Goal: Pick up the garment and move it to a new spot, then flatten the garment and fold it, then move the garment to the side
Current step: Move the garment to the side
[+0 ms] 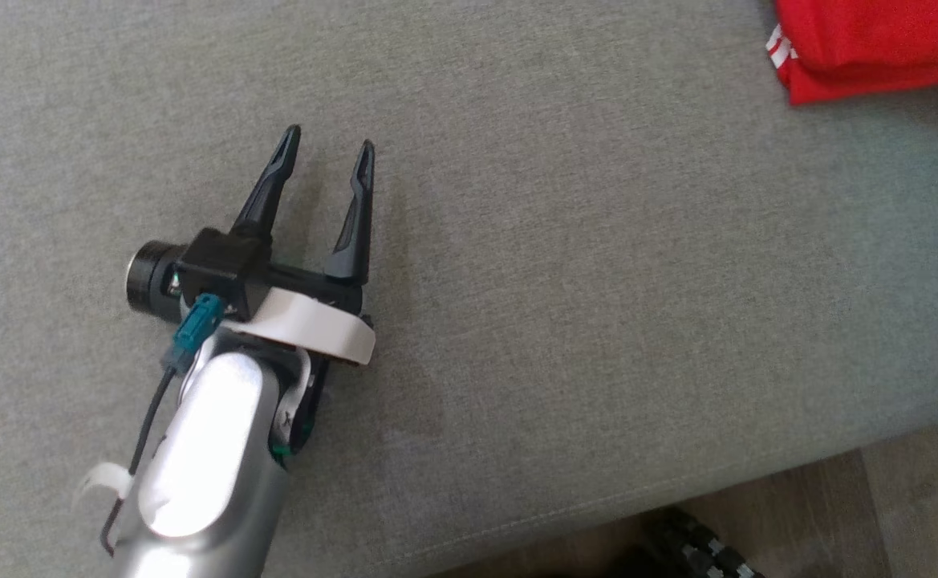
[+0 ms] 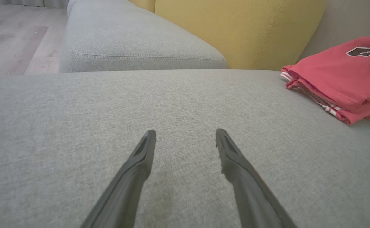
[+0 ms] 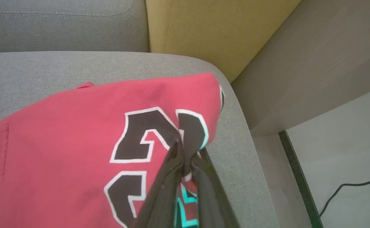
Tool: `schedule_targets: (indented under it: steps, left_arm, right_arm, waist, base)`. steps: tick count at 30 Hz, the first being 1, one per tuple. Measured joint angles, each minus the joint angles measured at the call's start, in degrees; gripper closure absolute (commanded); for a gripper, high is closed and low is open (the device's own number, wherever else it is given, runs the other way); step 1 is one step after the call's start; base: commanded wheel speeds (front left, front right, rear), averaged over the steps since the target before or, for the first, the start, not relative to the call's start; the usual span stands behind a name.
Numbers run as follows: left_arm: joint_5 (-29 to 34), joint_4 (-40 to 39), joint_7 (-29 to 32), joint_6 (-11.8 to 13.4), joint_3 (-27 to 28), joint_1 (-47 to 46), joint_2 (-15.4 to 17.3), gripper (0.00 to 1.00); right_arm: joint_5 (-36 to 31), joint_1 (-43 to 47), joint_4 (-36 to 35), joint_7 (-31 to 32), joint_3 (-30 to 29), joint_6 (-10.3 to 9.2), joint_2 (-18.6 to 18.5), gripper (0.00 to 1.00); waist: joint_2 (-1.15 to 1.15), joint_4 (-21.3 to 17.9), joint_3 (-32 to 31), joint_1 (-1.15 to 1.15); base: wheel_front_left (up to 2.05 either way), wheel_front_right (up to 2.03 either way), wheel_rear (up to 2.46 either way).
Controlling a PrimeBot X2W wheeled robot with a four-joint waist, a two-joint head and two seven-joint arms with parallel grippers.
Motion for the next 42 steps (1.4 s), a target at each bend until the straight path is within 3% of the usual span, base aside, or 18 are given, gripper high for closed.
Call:
schedule_targets:
  steps: [1,2,7,13,18,22,31,36,42]
  left_arm:
    - [0.0,0.0,0.0,0.0,0.0,0.0,0.0,0.0]
    - [0.0,-0.02,0.0,0.01,0.0,-0.27,-0.01,0.0]
    - [-0.05,0.25,-0.03,0.52,0.08,-0.5,-0.03,0.0]
    - [-1.44,0.58,-0.35,0.48,0.48,-0.25,-0.16,0.0]
    - [-2.4,-1.24,-0.62,1.04,2.97,2.35,-0.29,0.0]
    - [-4.16,-2.42,-0.71,1.0,6.05,7.57,0.09,0.0]
    - [-8.25,-4.12,-0.73,2.33,12.28,15.09,0.12,0.0]
    - [-9.98,-2.61,-0.74,1.93,12.89,18.55,0.07,0.0]
    - [-7.7,-2.29,-0.73,2.09,13.59,19.2,-0.02,0.0]
  right_arm:
    - [0.0,0.0,0.0,0.0,0.0,0.0,0.0,0.09]
    - [-0.45,-0.15,0.9,-0.68,0.05,0.0,0.16,0.0]
    - [-4.27,-0.9,4.59,-5.69,1.56,0.0,1.09,0.0]
    - [-12.14,-4.74,11.4,-17.51,0.35,0.0,1.69,0.0]
    - [-12.81,-3.36,11.48,-26.11,-1.48,0.0,6.81,0.0]
    - [-10.35,2.95,5.89,-32.3,-2.59,0.0,9.88,0.0]
    - [-4.01,22.75,-8.67,-35.33,-8.98,0.0,11.61,0.0]
    - [-4.85,37.89,-19.65,-35.38,-14.37,0.0,12.84,0.0]
    - [-11.99,53.86,-30.08,-35.54,-24.39,0.0,17.64,0.0]
  waist:
    - [0.0,0.0,0.0,0.0]
    - [0.0,0.18,0.17,0.0]
    - [0.0,1.08,-0.19,0.01]
    - [0.0,2.08,-4.38,0.0]
    - [0.0,3.33,-10.44,-0.01]
    - [0.0,4.37,-17.35,-0.01]
    - [0.0,6.15,-28.19,-0.01]
    - [0.0,7.94,-31.22,-0.01]
    - [0.0,10.04,-32.17,-0.01]
  base:
    - [0.0,0.0,0.0]
    - [0.0,0.0,0.0]
    - [0.0,0.0,0.0]
    - [0.0,0.0,0.0]
    - [0.0,0.0,0.0]
    - [0.0,0.0,0.0]
    - [0.0,0.0,0.0]
    - [0.0,0.0,0.0]
    - [0.0,0.0,0.0]
